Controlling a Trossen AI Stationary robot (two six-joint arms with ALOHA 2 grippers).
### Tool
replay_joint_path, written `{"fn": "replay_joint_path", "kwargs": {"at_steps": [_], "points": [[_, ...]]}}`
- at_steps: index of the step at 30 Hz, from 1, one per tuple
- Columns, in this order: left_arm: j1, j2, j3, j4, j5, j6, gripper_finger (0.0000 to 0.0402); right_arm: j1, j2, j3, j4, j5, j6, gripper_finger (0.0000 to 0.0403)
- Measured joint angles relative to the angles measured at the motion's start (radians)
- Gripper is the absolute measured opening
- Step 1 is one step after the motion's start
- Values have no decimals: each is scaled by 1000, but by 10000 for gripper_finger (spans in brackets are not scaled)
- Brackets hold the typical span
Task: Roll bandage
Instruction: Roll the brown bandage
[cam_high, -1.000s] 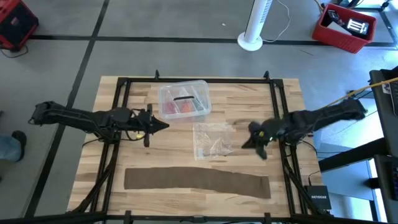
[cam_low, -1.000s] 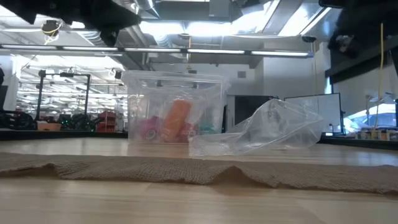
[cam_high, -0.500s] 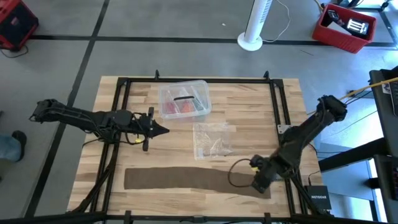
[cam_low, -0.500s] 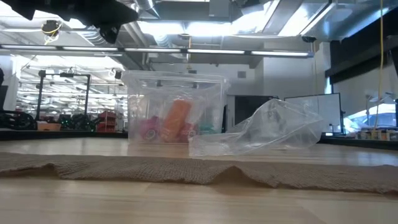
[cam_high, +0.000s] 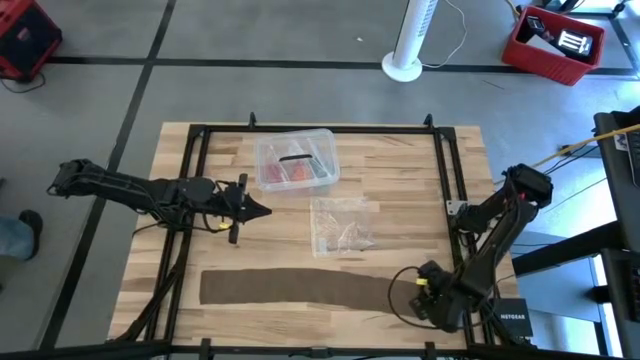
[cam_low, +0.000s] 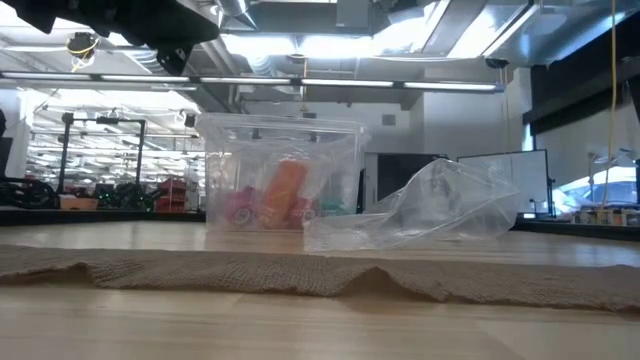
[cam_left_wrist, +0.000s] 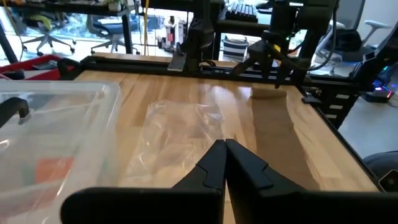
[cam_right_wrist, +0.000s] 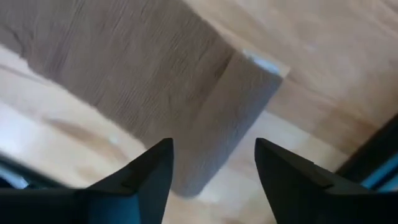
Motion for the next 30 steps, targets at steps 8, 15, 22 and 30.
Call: {"fn": "replay_joint_path", "kwargs": {"at_steps": [8, 15, 22, 30], "points": [[0, 1, 0, -5, 0, -8, 1, -2, 78, 0, 31, -5, 34, 220], [0, 2, 0, 1, 0, -13, 1, -2, 112, 0, 40, 9, 26, 200], [0, 10, 0, -10, 0, -8, 1, -2, 108, 1, 36, 82, -25, 59], [4, 12, 11, 2, -1, 23, 1, -50, 41, 99, -133, 273, -178, 35]]}}
